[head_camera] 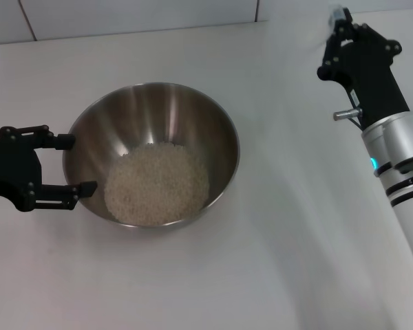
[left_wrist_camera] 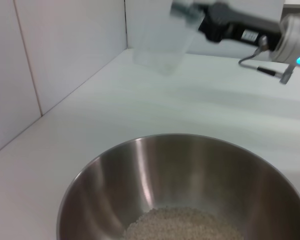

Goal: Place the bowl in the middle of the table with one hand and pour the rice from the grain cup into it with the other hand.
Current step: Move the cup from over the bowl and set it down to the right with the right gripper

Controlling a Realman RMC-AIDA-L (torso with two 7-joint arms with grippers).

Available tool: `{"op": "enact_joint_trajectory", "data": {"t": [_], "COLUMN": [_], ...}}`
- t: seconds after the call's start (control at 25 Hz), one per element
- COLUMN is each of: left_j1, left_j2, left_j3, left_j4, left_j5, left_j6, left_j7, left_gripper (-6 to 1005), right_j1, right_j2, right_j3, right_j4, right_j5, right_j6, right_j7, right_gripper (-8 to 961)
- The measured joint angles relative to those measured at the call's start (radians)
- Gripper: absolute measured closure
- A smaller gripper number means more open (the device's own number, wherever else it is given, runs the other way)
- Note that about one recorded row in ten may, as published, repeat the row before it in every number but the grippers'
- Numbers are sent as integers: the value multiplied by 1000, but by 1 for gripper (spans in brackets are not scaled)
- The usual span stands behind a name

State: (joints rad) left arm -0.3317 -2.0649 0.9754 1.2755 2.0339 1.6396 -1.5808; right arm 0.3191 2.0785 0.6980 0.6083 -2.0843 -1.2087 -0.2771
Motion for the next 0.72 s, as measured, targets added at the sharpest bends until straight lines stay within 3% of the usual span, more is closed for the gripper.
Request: {"op": "enact_joint_trajectory", "data": {"t": [0.24, 0.72], "left_j1": [0, -10], "left_j2": [-1, -3], "left_j3": [0, 5], "left_j4": [-8, -10], "left_j5": [0, 0], "left_j6": [-3, -3], "left_j7": [3, 3], "left_gripper": [147, 147], "right_j1": [96, 154], "right_j2": [6, 7], "right_j3": [-45, -167], "right_j4": [-236, -278], "right_j5": [-8, -19], "right_j6": [111, 313], "right_j7": [255, 286], "right_gripper": [951, 952]}}
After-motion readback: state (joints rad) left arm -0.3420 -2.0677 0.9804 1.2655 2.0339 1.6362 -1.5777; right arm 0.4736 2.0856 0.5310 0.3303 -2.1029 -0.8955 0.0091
